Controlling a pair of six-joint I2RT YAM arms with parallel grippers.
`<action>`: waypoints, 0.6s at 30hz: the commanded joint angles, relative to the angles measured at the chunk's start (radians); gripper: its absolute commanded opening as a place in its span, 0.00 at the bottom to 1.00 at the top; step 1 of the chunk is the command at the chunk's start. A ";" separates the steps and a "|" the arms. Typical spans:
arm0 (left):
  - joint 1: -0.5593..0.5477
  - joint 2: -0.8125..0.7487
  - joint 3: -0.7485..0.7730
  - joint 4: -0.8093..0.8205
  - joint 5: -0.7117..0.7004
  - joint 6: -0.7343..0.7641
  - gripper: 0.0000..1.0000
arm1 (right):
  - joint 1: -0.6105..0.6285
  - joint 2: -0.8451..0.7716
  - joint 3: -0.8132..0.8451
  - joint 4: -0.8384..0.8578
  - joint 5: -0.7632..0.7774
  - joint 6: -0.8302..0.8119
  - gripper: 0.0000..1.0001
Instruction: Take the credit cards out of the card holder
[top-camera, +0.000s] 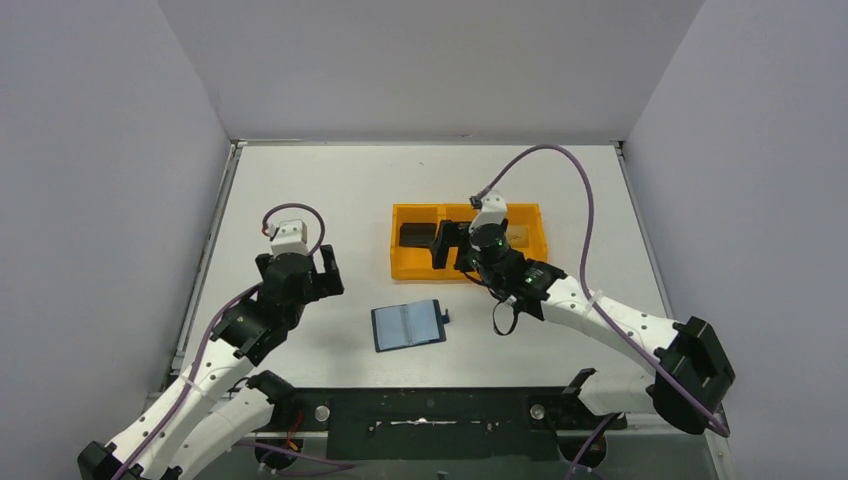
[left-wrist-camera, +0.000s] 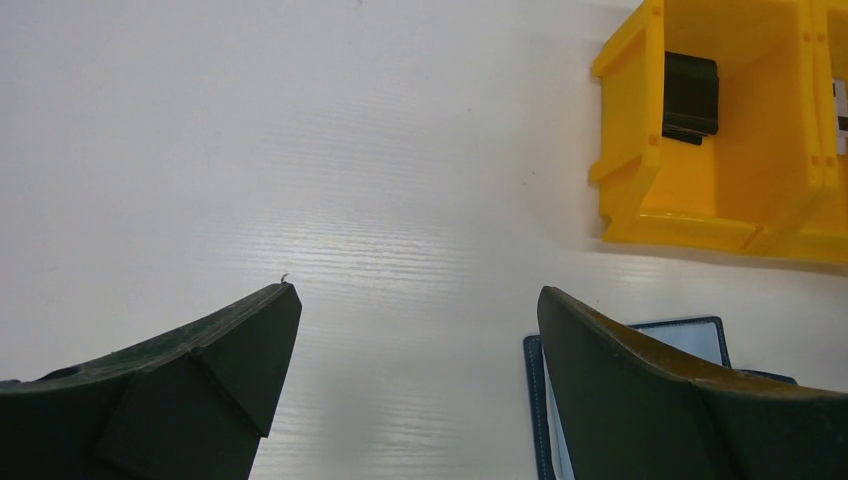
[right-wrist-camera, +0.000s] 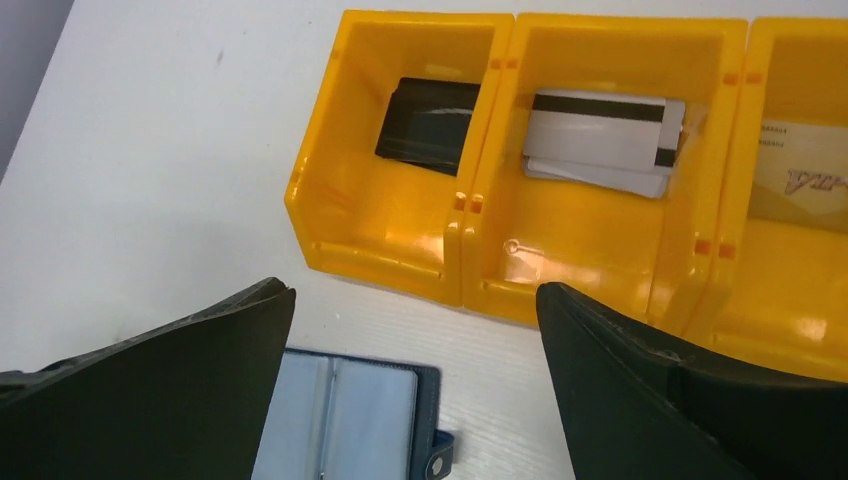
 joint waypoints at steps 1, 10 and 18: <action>0.016 -0.004 0.030 0.049 0.016 0.009 0.91 | 0.003 -0.127 -0.101 0.053 0.048 0.272 0.98; 0.030 -0.005 0.028 0.055 0.027 0.011 0.91 | 0.105 -0.111 -0.166 0.091 0.037 0.398 0.96; 0.035 -0.012 0.025 0.056 0.024 0.010 0.91 | 0.355 0.094 0.009 -0.085 0.312 0.511 0.87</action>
